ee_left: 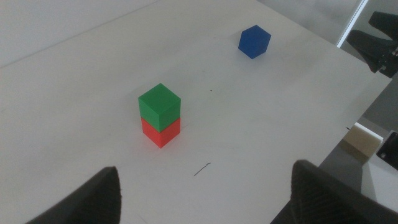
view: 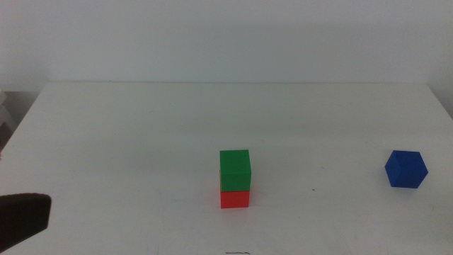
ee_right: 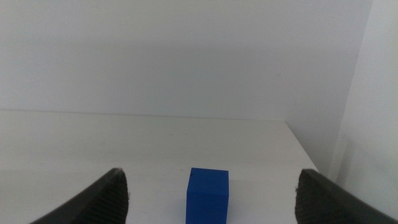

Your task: Stack red cubes first, then green, then blue cubes in a specific spot.

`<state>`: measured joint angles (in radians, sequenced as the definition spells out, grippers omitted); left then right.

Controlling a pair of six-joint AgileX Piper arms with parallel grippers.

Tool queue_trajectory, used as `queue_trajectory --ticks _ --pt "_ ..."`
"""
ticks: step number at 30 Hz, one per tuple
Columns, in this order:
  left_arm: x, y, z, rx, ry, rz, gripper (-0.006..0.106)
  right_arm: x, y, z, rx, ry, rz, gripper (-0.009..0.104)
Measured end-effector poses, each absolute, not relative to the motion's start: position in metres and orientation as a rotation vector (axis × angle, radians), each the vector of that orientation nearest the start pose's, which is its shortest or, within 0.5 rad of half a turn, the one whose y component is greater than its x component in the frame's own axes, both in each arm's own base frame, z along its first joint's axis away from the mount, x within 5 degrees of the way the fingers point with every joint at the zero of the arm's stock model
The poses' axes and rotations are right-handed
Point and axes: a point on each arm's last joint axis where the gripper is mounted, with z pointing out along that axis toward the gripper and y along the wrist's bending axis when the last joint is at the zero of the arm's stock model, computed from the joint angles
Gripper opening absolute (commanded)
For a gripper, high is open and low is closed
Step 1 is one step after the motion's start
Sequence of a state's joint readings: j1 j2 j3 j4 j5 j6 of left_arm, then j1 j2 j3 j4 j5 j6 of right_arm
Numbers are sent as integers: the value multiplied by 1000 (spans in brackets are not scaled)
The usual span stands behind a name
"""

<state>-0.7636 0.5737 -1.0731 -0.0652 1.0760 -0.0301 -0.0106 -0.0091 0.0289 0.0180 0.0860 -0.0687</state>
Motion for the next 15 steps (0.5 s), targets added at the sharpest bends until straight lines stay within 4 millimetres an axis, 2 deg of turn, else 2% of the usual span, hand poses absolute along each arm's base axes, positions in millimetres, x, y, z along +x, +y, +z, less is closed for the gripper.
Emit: queue_trajectory --ticks 4,7,9,12,15 --pt "40 -46 423 759 1966 -563 94 57 -1 199 -72 1561 -89 78" --pt "40 -46 423 759 1966 -562 94 56 0 207 -33 1562 -47 78" --pt "40 -46 423 759 1966 -562 94 58 0 222 -10 1594 -19 78" --pt "40 -46 423 759 1966 -562 94 67 0 261 1 1672 2 78" --pt "40 -46 423 759 1966 -562 94 89 1 306 -1 1826 11 78"
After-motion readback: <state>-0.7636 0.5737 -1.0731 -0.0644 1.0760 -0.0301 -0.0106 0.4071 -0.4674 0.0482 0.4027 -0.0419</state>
